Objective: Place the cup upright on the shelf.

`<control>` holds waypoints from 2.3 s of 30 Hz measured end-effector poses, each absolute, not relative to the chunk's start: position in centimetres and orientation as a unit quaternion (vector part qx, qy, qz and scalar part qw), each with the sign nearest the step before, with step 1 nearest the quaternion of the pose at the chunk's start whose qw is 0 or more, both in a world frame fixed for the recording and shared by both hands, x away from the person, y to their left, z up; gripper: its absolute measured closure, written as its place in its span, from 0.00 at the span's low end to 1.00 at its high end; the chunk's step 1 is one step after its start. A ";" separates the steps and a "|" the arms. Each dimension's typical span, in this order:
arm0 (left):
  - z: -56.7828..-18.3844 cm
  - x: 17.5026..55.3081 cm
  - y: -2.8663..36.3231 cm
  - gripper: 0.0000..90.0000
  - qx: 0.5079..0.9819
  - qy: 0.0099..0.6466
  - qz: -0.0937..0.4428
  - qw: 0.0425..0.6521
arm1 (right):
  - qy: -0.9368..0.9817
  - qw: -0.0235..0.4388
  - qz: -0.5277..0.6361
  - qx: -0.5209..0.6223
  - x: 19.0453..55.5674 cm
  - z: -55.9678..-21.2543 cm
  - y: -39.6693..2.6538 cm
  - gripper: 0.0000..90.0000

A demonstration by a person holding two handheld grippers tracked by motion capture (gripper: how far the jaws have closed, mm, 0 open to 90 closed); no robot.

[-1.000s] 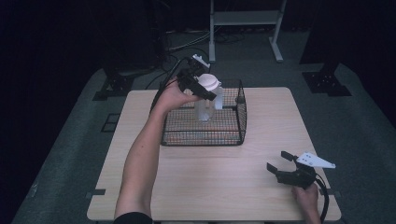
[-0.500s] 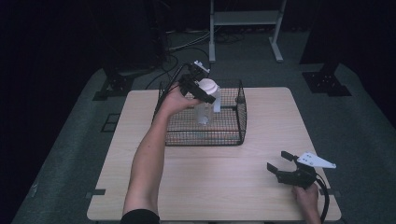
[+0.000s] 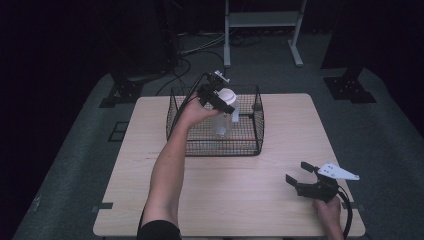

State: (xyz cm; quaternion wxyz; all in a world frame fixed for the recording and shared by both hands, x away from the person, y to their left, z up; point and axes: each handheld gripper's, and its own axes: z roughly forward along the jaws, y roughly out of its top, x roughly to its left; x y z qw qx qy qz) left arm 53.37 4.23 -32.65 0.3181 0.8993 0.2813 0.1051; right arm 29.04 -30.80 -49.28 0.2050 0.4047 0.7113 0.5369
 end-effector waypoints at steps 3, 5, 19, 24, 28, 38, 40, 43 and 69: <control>-32.9 53.4 4.0 0.05 0.900 0.283 0.104 0.315 | 0.710 0.203 0.538 0.406 29.0 -49.3 -30.8 0.15; -33.1 53.4 3.8 0.05 0.901 0.283 0.106 0.311 | 0.711 0.204 0.537 0.405 29.0 -49.3 -30.8 0.15; -35.6 52.7 4.8 0.05 0.896 0.293 0.109 0.315 | 0.709 0.201 0.540 0.406 29.0 -49.3 -30.8 0.15; -35.5 51.8 4.8 0.05 0.904 0.277 0.119 0.301 | 0.710 0.200 0.540 0.404 28.9 -49.3 -30.9 0.15; -35.4 51.3 4.8 0.05 0.908 0.271 0.125 0.294 | 0.715 0.199 0.538 0.399 29.0 -49.3 -30.8 0.15; -35.5 51.3 5.2 0.05 0.906 0.268 0.122 0.304 | 0.716 0.193 0.541 0.396 29.0 -49.3 -30.9 0.15; -35.6 51.2 5.1 0.05 0.906 0.266 0.125 0.304 | 0.718 0.191 0.541 0.394 29.0 -49.3 -30.9 0.15; -35.7 51.0 5.0 0.05 0.906 0.260 0.132 0.306 | 0.721 0.191 0.538 0.393 28.9 -49.4 -30.8 0.15; -35.0 49.6 8.8 0.00 0.886 0.277 0.118 0.352 | 0.733 0.198 0.517 0.394 29.0 -49.5 -30.2 0.15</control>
